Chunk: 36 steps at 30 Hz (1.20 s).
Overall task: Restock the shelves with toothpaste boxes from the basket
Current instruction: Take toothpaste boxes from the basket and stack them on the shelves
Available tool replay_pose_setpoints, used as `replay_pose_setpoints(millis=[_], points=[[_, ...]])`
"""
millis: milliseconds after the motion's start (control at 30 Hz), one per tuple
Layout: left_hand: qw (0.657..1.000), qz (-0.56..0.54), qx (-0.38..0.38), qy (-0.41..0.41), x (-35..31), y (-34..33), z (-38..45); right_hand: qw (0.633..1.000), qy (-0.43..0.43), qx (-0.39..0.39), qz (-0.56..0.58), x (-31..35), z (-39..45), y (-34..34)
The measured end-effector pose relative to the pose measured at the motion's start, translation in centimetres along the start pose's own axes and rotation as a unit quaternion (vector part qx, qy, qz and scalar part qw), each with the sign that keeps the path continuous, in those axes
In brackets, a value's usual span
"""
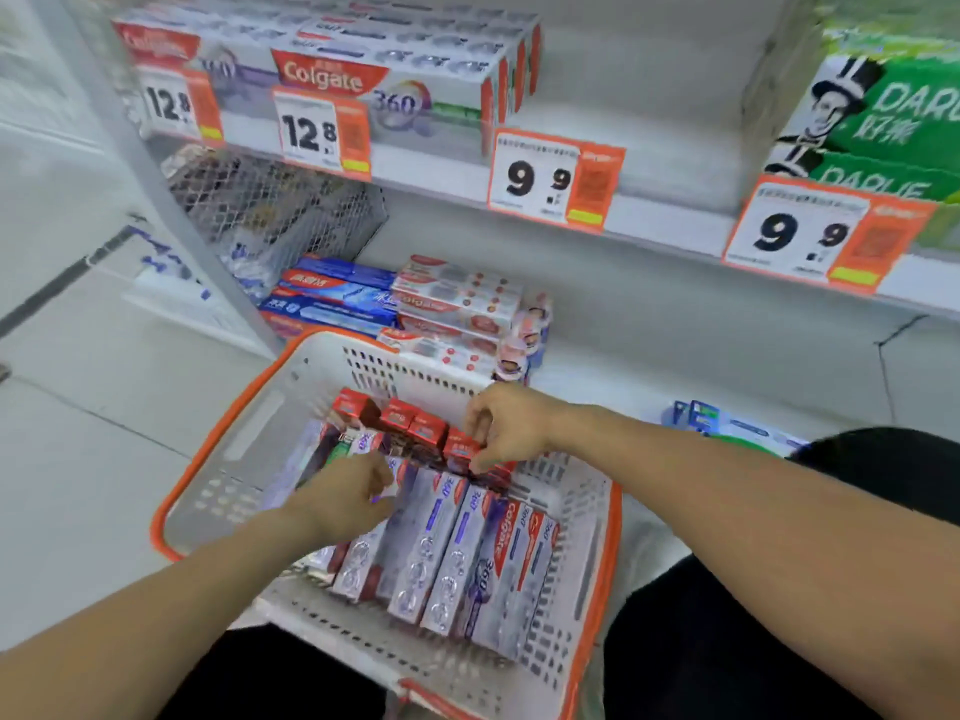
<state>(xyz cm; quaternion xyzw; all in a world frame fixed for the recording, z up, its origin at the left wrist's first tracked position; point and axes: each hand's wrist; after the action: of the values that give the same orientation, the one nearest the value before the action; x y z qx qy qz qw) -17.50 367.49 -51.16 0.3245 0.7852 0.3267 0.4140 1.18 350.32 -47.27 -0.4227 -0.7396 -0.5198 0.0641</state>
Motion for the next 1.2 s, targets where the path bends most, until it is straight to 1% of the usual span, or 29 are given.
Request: replay_pose_setpoints(millis=[100,167,300,367,467,533,600,667,733,800,867,933,1000,1033,1133,1200], points=[[0.997,-0.026,0.032,0.067,2.8,-4.0,-1.2,0.999,-0.017,0.020,-0.026,-0.1,1.9,-2.8],[0.993,-0.052,0.047,0.097,3.4,-6.1,-1.3,0.998,-0.012,0.041,-0.038,0.0,2.7,-4.2],[0.977,-0.143,0.053,0.148,1.8,-10.3,-0.2,0.997,0.009,0.071,-0.042,0.5,4.0,-7.2],[0.970,-0.142,0.065,0.186,0.6,-11.9,0.6,0.996,0.009,0.080,-0.033,0.5,4.3,-8.1],[0.976,-0.081,0.093,0.181,0.7,-11.9,1.4,0.994,0.007,0.101,-0.048,-0.5,4.4,-8.0],[0.973,-0.094,0.114,0.177,1.6,-10.9,1.6,0.991,-0.013,0.121,-0.053,-1.6,4.1,-7.6],[0.967,-0.131,0.125,0.180,2.6,-9.4,1.5,0.989,-0.027,0.125,-0.069,-2.7,4.1,-7.4],[0.955,-0.193,0.124,0.190,3.5,-8.1,1.4,0.985,-0.017,0.125,-0.115,-3.1,4.2,-8.0],[0.944,-0.235,0.123,0.195,4.2,-7.3,1.0,0.974,-0.004,0.161,-0.157,-3.3,4.3,-9.4],[0.945,-0.237,0.117,0.194,4.6,-7.2,0.4,0.956,0.015,0.192,-0.222,-3.6,4.6,-11.0],[0.948,-0.232,0.109,0.187,4.7,-7.4,-0.5,0.943,0.033,0.179,-0.278,-4.0,5.0,-11.8],[0.950,-0.243,0.092,0.173,4.7,-7.7,-1.2,0.930,0.031,0.189,-0.315,-4.4,5.6,-11.9],[0.949,-0.256,0.080,0.166,4.5,-7.3,-2.1,0.916,0.018,0.214,-0.338,-4.6,6.1,-12.0],[0.947,-0.267,0.075,0.164,4.4,-7.0,-2.4,0.915,0.017,0.214,-0.341,-4.6,6.3,-12.2],[0.938,-0.304,0.066,0.154,4.1,-6.1,-3.7,0.914,0.061,0.177,-0.360,-4.0,6.9,-13.1],[0.931,-0.326,0.057,0.152,4.1,-5.5,-4.5,0.903,0.090,0.185,-0.378,-2.9,7.1,-12.7]])
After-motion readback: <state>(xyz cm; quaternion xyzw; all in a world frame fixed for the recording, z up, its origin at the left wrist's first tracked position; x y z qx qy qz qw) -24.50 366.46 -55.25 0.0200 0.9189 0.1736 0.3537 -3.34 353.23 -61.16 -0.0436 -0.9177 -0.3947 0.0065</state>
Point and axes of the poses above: each hand's wrist, its own z-axis towards the middle knuckle, its own y-axis out of the back of the hand, x = y × z, and after that the axes turned 1 degree about -y, right-handed
